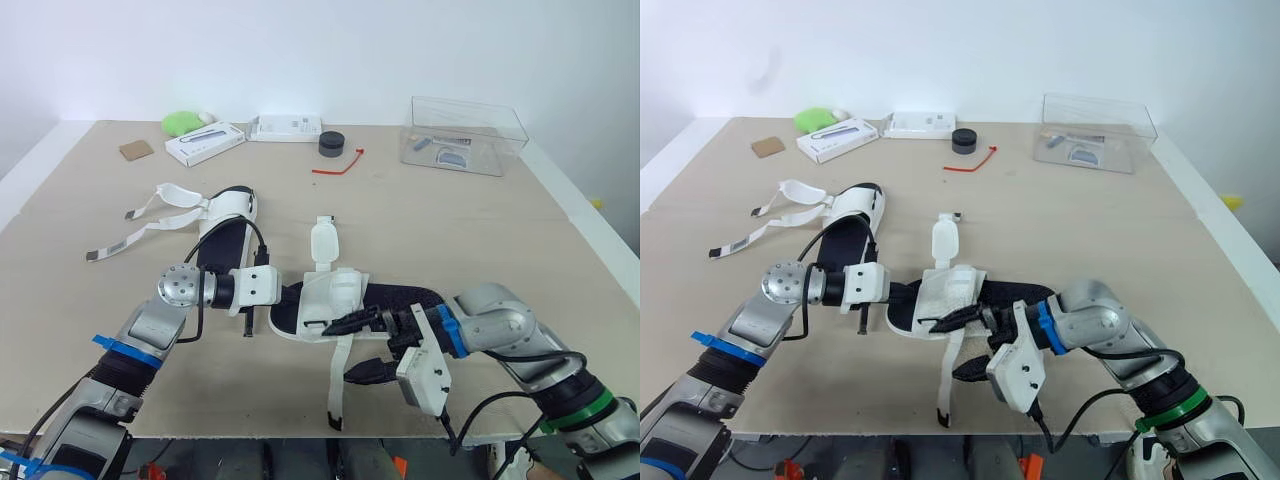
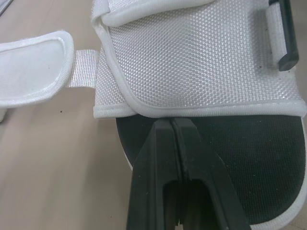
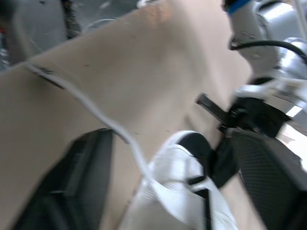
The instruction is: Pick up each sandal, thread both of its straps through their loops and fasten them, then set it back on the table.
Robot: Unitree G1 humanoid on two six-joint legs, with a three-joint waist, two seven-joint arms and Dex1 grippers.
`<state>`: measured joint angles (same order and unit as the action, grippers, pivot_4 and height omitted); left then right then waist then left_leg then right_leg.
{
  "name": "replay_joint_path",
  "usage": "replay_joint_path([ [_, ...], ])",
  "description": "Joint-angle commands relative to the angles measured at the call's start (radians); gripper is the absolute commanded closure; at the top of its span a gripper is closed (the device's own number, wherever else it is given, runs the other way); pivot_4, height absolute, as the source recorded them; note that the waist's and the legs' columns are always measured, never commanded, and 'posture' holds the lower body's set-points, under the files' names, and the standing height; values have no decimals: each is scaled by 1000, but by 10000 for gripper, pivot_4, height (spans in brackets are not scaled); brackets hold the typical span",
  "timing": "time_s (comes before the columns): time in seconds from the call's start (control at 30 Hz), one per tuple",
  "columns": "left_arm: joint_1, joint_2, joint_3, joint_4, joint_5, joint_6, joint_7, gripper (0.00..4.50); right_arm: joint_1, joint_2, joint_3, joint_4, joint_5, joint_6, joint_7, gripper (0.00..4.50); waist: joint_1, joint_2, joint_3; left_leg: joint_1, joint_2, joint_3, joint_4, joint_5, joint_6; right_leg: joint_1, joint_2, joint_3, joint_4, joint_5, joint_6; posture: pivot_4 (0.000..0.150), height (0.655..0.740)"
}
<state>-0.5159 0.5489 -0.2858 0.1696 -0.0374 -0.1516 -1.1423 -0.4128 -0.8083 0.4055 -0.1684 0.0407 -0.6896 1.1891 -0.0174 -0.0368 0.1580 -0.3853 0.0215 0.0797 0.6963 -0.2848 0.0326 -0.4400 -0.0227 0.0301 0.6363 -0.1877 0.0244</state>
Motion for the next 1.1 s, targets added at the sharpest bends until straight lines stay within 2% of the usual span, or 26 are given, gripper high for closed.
replay_joint_path([
  [0.03, 0, 6, -17, 12, 15, 4, -12, 45000, -15, -9, 5, 1, 0, -47, 15, 22685, 0, 0, 0, 0, 0, 0, 0, 0, 0, 0, 0, 0, 0, 0, 0, 1500, 7400],
  [0.07, 0, 6, -17, 12, 15, 4, -12, 45000, -17, -9, 9, 8, -10, -67, 15, 27219, 0, 0, 0, 0, 0, 0, 0, 0, 0, 0, 0, 0, 0, 0, 0, 1500, 7400],
  [0.37, 11, 15, -10, -2, 10, 13, -11, 45000, -33, -9, 45, 61, -84, -142, 19, 27219, 0, 0, 0, 1, 0, 0, 0, 0, 0, 0, 0, 0, 1, 0, 0, 1500, 7400],
  [0.6, 19, 21, -10, -9, 9, 18, -11, 45000, -35, -4, 58, 71, -80, -147, 12, 27219, 0, 0, 0, 1, 0, 0, 0, 0, 0, 0, 0, 0, 1, 0, -1, 1500, 7400],
  [0.7, 19, 20, -11, -8, 9, 19, -10, 45000, -32, -1, 57, 74, -61, -133, 10, 35319, 0, 0, 0, 2, 0, 0, 0, 0, 0, 0, 0, 0, 2, -1, -1, 1500, 7400],
  [0.77, 18, 19, -13, -8, 9, 19, -9, 45000, -27, 1, 52, 73, -47, -119, 6, 44084, 0, 0, 0, 2, 0, 0, 0, 0, 0, 0, 0, 0, 3, -1, -2, 1500, 7400],
  [0.97, 17, 17, -14, -3, 8, 17, -10, 45000, 17, 21, 20, 30, 79, 22, -26, 44773, 0, 0, 0, 3, 0, 0, 0, 0, 0, 0, 0, 0, 5, -2, -3, 1500, 7400],
  [1.1, 15, 18, -13, 1, 8, 15, -12, 45000, 43, 51, -35, -39, 219, 253, -84, 44773, 0, 0, 0, 3, 0, 0, 0, 0, -1, 0, 0, 1, 7, -2, -3, 1500, 7400],
])
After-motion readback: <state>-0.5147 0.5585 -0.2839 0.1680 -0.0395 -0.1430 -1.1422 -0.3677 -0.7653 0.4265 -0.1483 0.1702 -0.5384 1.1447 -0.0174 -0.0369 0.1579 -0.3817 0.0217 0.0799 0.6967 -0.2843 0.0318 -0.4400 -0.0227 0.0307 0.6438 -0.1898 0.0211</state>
